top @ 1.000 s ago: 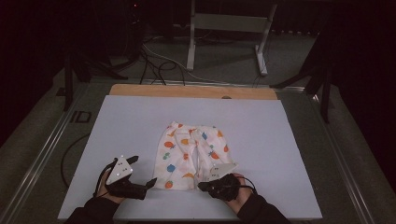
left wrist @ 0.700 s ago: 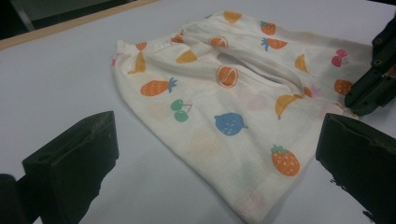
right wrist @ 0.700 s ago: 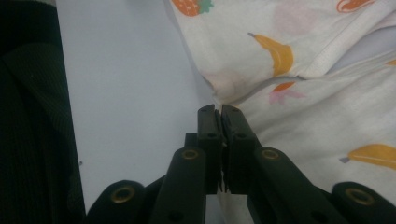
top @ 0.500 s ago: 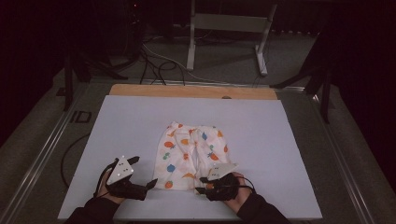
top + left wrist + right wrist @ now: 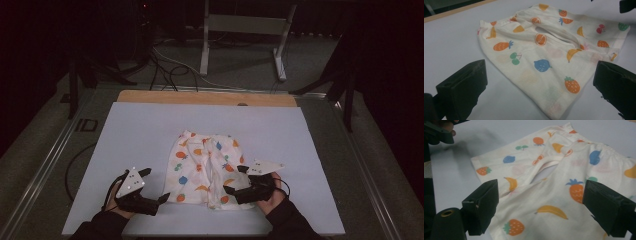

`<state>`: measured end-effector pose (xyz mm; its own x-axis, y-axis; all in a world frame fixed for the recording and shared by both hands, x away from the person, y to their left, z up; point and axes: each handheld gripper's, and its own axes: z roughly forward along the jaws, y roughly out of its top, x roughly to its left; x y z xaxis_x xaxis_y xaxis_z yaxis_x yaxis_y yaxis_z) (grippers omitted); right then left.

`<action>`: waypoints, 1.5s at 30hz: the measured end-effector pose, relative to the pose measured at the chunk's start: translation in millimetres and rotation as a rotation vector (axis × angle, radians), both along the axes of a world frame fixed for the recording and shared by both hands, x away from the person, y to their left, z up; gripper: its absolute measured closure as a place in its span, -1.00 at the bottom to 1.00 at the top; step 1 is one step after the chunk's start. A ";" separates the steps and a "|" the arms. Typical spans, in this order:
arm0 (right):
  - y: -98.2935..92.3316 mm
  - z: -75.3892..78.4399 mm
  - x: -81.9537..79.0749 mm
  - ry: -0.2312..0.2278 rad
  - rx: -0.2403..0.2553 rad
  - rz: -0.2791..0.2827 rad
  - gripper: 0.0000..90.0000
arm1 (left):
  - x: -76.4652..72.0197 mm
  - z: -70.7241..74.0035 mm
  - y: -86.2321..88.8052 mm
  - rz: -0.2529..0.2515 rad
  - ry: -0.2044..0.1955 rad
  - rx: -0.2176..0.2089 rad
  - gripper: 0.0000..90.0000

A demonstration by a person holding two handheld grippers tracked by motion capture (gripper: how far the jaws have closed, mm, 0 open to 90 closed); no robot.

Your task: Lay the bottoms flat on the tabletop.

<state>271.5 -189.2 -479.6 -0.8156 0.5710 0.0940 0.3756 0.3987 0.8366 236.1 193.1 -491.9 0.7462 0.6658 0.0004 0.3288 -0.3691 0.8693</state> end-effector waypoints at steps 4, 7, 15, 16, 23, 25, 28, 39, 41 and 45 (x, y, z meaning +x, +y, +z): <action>-7.8 3.6 7.8 -0.019 -0.002 -0.033 -0.70 | 4.2 -0.9 -2.1 -0.012 0.013 0.000 -1.00; -12.9 6.8 13.8 -0.029 0.007 -0.054 -0.69 | 10.8 -2.3 -3.7 -0.033 0.044 -0.011 -1.00; -19.7 7.4 34.0 -0.031 0.006 -0.100 -0.69 | 30.0 2.2 -10.5 -0.088 0.114 -0.010 -1.00; -20.3 8.1 36.8 -0.030 0.009 -0.106 -0.69 | 34.0 3.6 -11.7 -0.089 0.115 -0.007 -1.00; -24.8 16.5 54.8 -0.038 0.016 -0.150 -0.68 | 58.1 16.5 -19.4 -0.073 0.110 0.015 -1.00; -25.4 19.6 64.7 -0.041 0.007 -0.171 -0.67 | 66.2 22.0 -22.1 -0.059 0.098 0.025 -1.00; -25.6 21.0 71.4 -0.035 0.005 -0.179 -0.67 | 80.0 29.9 -25.5 -0.031 0.093 0.047 -1.00; -24.0 18.7 114.4 0.054 0.029 -0.247 -0.68 | 145.2 32.2 -36.7 0.072 0.118 0.069 -1.00; -18.6 14.7 123.0 0.088 0.023 -0.241 -0.67 | 151.0 30.2 -37.5 0.085 0.121 0.077 -0.97; -9.5 5.9 139.1 0.125 -0.021 -0.291 -0.39 | 178.6 20.5 -35.5 0.169 0.200 0.057 -0.96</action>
<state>410.6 -198.7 -473.7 -0.6005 0.7816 0.1688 0.5757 0.2762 0.7696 414.7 157.6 -471.4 0.6137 0.7838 -0.0948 0.5529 -0.3410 0.7603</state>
